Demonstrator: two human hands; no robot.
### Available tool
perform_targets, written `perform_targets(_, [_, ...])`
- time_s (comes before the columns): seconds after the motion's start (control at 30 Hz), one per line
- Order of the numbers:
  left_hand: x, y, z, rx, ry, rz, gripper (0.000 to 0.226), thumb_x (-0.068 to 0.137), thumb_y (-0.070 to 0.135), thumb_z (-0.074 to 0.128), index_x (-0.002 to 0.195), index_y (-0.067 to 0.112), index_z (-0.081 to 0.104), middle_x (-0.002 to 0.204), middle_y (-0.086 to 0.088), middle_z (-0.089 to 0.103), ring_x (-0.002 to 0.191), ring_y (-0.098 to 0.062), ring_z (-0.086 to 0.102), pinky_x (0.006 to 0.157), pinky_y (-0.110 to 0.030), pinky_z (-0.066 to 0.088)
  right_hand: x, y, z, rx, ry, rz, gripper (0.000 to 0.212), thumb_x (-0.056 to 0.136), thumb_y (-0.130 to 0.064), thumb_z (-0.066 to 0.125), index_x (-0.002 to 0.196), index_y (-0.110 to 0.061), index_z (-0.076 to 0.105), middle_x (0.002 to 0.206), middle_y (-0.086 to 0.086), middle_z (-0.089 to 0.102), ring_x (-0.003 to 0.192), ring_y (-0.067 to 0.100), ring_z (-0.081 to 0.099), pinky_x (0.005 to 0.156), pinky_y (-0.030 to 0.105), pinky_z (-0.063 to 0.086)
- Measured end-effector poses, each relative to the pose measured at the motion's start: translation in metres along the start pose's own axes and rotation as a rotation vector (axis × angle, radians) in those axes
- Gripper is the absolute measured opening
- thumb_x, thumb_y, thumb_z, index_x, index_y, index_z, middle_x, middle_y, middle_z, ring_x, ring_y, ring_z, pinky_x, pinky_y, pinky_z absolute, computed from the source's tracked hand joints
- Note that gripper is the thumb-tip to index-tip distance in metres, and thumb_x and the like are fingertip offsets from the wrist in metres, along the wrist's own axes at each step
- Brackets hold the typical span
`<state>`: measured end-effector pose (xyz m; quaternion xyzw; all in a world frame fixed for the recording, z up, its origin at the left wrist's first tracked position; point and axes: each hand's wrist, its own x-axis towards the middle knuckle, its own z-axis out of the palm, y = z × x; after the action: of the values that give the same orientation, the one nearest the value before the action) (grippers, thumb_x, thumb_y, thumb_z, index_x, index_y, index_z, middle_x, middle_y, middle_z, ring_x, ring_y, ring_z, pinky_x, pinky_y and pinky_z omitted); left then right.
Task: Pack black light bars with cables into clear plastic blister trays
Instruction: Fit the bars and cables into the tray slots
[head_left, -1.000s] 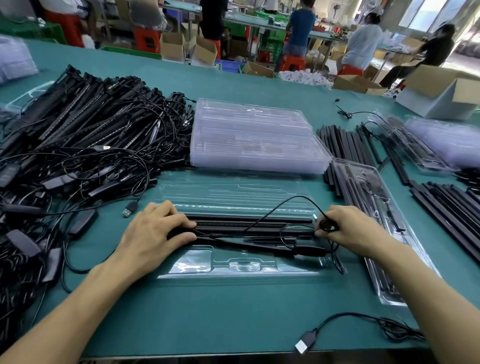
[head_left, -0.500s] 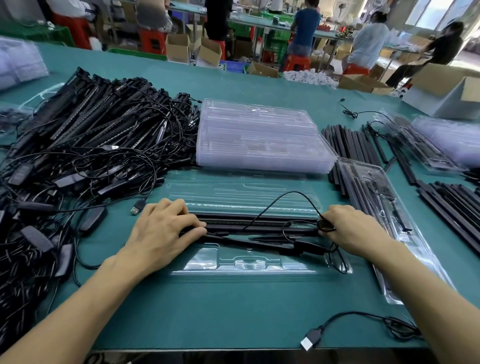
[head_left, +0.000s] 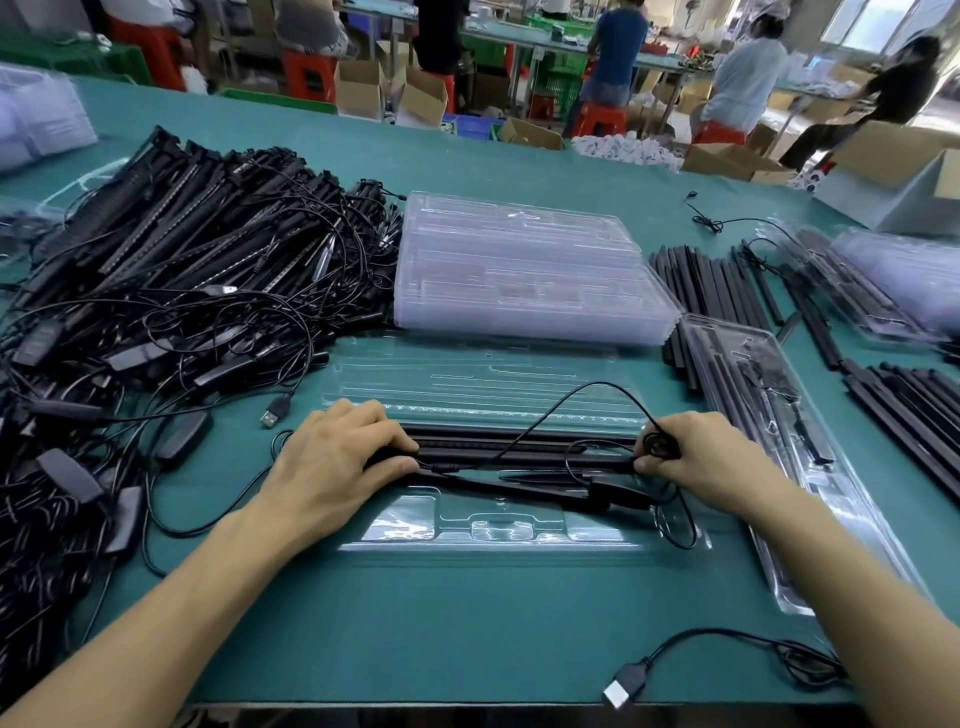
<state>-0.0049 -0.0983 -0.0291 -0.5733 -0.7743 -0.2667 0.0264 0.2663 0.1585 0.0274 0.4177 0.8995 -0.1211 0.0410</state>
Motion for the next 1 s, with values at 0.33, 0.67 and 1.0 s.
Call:
perform_targets(0.33, [0.000, 0.000, -0.001, 0.000, 0.004, 0.001, 0.018, 0.083, 0.046, 0.069, 0.094, 0.032, 0.071, 0.087, 0.021, 0.052, 0.078, -0.011, 0.046, 0.076, -0.032, 0.034, -0.008, 0.008, -0.066, 0.151, 0.695, 0.006, 0.032, 0.081, -0.011, 0.070, 0.110, -0.024, 0.069, 0.105, 0.013, 0.066, 0.097, 0.034, 0.061, 0.086, 0.048, 0.053])
perform_targets(0.67, [0.000, 0.003, -0.003, -0.001, 0.008, -0.006, 0.030, 0.086, 0.056, 0.062, 0.086, 0.028, 0.072, 0.084, 0.016, 0.057, 0.078, -0.014, 0.049, 0.075, -0.037, 0.043, -0.015, 0.001, -0.093, 0.045, 1.222, -0.524, 0.020, 0.093, -0.019, 0.069, 0.111, -0.011, 0.067, 0.092, 0.018, 0.065, 0.082, 0.026, 0.060, 0.075, 0.028, 0.045])
perform_targets(1.0, [-0.006, 0.010, -0.006, 0.064, 0.046, 0.011, 0.038, 0.088, 0.057, 0.045, 0.089, 0.032, 0.074, 0.086, 0.016, 0.066, 0.081, -0.014, 0.063, 0.071, -0.034, 0.051, -0.030, 0.005, -0.048, 0.260, 0.172, -0.152, 0.050, 0.062, -0.033, 0.091, 0.107, -0.030, 0.068, 0.091, -0.012, 0.065, 0.080, 0.000, 0.060, 0.072, 0.009, 0.042])
